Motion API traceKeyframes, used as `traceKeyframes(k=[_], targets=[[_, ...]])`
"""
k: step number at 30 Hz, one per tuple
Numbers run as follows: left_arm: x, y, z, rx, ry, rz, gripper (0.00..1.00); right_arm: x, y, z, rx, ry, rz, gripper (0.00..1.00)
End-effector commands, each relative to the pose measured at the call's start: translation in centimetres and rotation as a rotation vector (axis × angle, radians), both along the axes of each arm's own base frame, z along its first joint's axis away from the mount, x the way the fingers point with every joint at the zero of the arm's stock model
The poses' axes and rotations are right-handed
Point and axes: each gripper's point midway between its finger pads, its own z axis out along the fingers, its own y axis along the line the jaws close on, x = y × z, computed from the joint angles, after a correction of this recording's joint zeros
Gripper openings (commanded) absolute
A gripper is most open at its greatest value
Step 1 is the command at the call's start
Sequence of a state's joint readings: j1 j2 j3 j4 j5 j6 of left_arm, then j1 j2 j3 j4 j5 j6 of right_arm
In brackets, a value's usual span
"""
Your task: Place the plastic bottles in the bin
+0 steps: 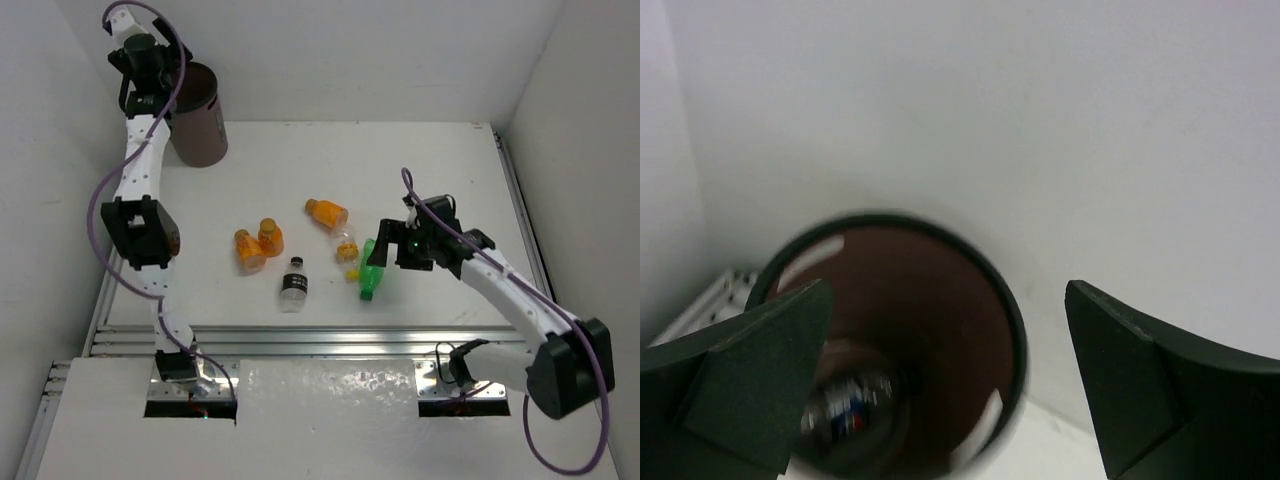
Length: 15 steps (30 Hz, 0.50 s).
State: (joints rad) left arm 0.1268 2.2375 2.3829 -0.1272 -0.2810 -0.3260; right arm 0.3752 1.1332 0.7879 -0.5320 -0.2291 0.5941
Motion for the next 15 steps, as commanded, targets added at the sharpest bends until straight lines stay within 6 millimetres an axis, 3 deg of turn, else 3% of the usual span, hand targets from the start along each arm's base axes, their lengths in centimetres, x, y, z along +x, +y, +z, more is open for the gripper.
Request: traceKeyframes(k=[1, 2, 3, 4, 5, 6, 7, 8, 9, 10, 11, 13, 15], targets=[[-12.7, -3.3, 15.0, -0.112, -0.202, -0.040, 1.00, 4.3, 0.1, -0.2, -0.042, -0.055, -0.111, 0.99], [-14.0, -4.2, 14.8, -0.139, -0.184, -0.078, 1.00, 4.8, 0.2, -0.5, -0.049, -0.055, -0.126, 0.98], [-14.4, -5.9, 11.4, -0.197, -0.104, -0.138, 0.99, 5.3, 1.2, -0.9, -0.070, -0.051, -0.111, 0.96], [-17.8, -8.0, 12.8, -0.212, -0.114, -0.187, 0.99, 5.4, 1.1, -1.4, -0.115, -0.042, -0.119, 0.96], [-18.2, -9.5, 9.1, -0.223, -0.025, -0.226, 0.98, 6.1, 1.1, -1.9, -0.183, -0.056, -0.136, 0.96], [-19.4, -10.8, 8.2, -0.217, 0.005, -0.245, 0.98, 6.2, 1.2, -2.2, -0.203, -0.057, -0.130, 0.95], [-22.2, -13.4, 8.8, -0.209, 0.004, -0.303, 0.98, 6.5, 1.3, -2.5, -0.213, -0.062, -0.132, 0.94], [-22.8, -14.5, 4.5, -0.206, 0.098, -0.325, 0.98, 6.7, 1.2, -2.8, -0.229, -0.071, -0.139, 0.93], [-24.0, -15.5, 3.2, -0.221, 0.123, -0.361, 0.98, 6.8, 1.1, -3.5, -0.246, -0.069, -0.143, 0.88], [-26.6, -16.1, 4.1, -0.220, 0.082, -0.396, 0.98, 7.0, 0.8, -3.8, -0.259, -0.074, -0.153, 0.86], [-27.4, -16.5, -0.1, -0.236, 0.159, -0.411, 0.98, 7.1, 0.3, -4.6, -0.291, -0.072, -0.163, 0.84], [-30.3, -16.3, -2.1, -0.229, 0.175, -0.412, 0.98, 7.0, -0.2, -5.9, -0.315, -0.069, -0.163, 0.76], [-32.7, -16.1, -2.6, -0.201, 0.188, -0.422, 0.98, 6.8, -0.2, -7.5, -0.325, -0.045, -0.137, 0.69]])
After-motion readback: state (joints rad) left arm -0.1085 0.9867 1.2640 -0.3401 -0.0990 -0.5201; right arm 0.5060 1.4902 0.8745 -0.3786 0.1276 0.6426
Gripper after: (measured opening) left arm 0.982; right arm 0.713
